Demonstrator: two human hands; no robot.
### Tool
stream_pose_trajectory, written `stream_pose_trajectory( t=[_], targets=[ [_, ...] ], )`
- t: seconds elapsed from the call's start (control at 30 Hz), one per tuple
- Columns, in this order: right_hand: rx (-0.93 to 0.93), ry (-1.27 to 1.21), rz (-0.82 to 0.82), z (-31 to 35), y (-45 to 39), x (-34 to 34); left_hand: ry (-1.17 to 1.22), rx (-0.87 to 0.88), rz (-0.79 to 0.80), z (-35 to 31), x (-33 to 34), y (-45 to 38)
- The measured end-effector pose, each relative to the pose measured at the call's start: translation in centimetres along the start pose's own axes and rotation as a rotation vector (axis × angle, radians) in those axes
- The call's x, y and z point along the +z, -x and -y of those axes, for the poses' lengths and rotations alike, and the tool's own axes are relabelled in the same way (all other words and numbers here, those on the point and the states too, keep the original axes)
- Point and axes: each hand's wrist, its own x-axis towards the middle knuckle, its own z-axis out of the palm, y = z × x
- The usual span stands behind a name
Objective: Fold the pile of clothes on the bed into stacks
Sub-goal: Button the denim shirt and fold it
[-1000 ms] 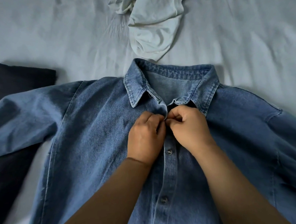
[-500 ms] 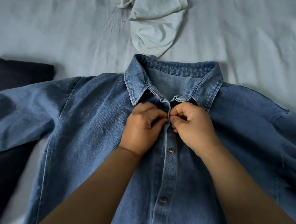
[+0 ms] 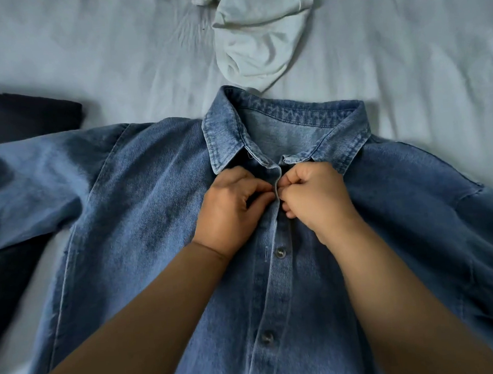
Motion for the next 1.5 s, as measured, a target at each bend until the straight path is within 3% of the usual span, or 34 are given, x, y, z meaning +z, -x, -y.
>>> stream_pose_trajectory(
  t=[0.3,0.53,0.93,1.17,1.4,1.5],
  targets=[
    [0.044,-0.128,0.157,-0.7,-0.3,-0.8,-0.023,0.129,0.021,0.4,0.1,0.0],
    [-0.002,-0.085,0.146,-1.0,-0.2,-0.7,-0.023,0.259,0.059,0.8,0.1,-0.9],
    [-0.116,0.166,0.17,0.3,-0.3,-0.5,0.084,0.177,0.186,1.0,-0.2,-1.6],
    [-0.014,-0.095,0.142,-0.2,-0.4,-0.3,0.138,0.161,0.146,1.4,-0.1,-1.7],
    [0.059,-0.219,0.297,-0.1,-1.1,-1.8,-0.07,0.505,0.174,1.7,-0.6,-2.9],
    [0.03,-0.16,0.327,-0.4,-1.1,-2.0,-0.099,0.547,0.194,1.7,-0.5,-3.1]
  ],
)
